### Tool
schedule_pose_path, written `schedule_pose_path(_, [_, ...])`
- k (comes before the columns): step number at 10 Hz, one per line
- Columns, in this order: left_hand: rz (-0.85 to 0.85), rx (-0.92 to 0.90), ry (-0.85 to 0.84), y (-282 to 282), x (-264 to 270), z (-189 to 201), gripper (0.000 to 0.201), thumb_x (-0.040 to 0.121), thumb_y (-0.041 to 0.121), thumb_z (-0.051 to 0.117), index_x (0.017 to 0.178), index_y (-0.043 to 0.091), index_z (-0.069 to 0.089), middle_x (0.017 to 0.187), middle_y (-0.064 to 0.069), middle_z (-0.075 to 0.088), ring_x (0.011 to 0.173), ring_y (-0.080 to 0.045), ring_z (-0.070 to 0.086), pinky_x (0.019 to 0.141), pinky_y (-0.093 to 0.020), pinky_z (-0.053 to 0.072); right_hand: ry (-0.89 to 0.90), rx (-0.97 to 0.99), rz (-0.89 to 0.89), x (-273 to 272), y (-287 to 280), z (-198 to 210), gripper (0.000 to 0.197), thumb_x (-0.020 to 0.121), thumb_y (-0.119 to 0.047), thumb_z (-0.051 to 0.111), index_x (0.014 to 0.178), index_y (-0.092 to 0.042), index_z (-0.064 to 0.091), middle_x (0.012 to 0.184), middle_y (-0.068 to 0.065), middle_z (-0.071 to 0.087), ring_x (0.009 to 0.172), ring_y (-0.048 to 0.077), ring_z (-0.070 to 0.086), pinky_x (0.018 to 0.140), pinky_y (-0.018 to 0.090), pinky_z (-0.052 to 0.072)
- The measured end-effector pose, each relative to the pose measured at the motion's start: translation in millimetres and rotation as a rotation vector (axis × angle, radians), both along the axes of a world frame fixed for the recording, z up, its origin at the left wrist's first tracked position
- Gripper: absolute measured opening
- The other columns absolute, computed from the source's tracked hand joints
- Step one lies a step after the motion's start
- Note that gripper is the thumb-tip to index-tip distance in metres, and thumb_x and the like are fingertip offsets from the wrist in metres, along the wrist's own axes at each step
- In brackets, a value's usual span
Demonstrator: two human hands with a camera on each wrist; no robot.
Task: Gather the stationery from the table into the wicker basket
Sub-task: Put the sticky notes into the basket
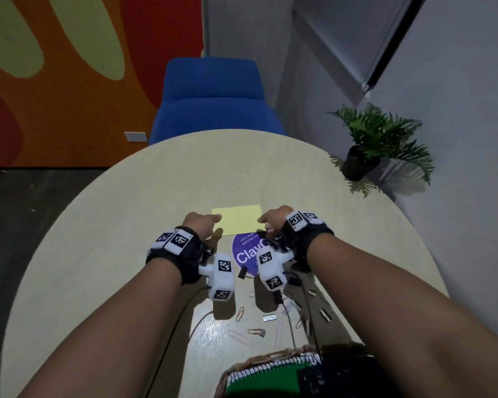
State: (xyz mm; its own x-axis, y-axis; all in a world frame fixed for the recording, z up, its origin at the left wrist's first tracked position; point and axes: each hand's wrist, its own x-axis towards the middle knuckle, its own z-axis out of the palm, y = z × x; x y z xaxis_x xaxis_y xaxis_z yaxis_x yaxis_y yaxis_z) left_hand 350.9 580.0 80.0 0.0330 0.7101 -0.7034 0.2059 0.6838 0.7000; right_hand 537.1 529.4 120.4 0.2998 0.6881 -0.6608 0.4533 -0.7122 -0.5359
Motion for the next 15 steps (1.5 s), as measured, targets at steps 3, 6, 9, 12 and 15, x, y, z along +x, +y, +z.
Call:
schedule_pose_path(3, [0.064,0.125,-0.053,-35,1,9,0.029,0.092,0.012,0.054,0.12,0.005,0.055,0.113,-0.015,0.062,0.105,-0.028,0.06,0.084,-0.032,0.049,-0.155,0.067,0.164,-8,-11,-8,0.008,0.088,-0.013,0.054,0.097,-0.013,0.055,0.098,0.008,0.053,0.084,0.027,0.056,0.067,0.023,0.052])
schedule_pose_path(6, [-0.824,0.691,0.588,-85,-27,-16,0.046,0.082,0.02,0.067,0.127,0.02,0.057,0.13,-0.007,0.055,0.119,-0.027,0.053,0.099,-0.033,0.04,0.208,0.349,-0.249,24,-54,54,0.027,0.087,0.002,0.061,0.067,-0.013,0.049,0.07,0.01,0.054,0.051,0.016,0.061,0.043,0.019,0.049])
schedule_pose_path(9, [-0.884,0.974,0.743,-111,-46,-11,0.021,0.082,0.007,0.061,0.097,0.012,0.075,0.113,-0.014,0.065,0.1,-0.036,0.062,0.089,-0.036,0.048,0.221,0.3,0.121,27,-219,121,0.008,0.092,0.002,0.054,0.091,-0.002,0.061,0.073,0.009,0.061,0.06,0.013,0.067,0.053,0.018,0.054])
schedule_pose_path(12, [-0.788,0.782,0.717,-141,-86,30,0.021,0.086,0.006,0.06,0.106,0.0,0.059,0.118,-0.022,0.052,0.103,-0.039,0.056,0.087,-0.039,0.043,0.09,0.287,0.19,-26,-279,68,0.011,0.091,-0.002,0.052,0.088,-0.011,0.057,0.053,-0.004,0.059,0.06,0.024,0.07,0.058,0.028,0.05])
schedule_pose_path(15, [-0.849,1.023,0.417,-302,-102,124,0.019,0.085,0.012,0.063,0.098,0.023,0.056,0.103,0.01,0.055,0.08,-0.003,0.055,0.075,-0.024,0.049,0.215,0.296,-0.027,-54,-327,73,0.023,0.088,-0.001,0.057,0.102,-0.015,0.046,0.059,0.01,0.064,0.061,0.026,0.072,0.066,0.047,0.057])
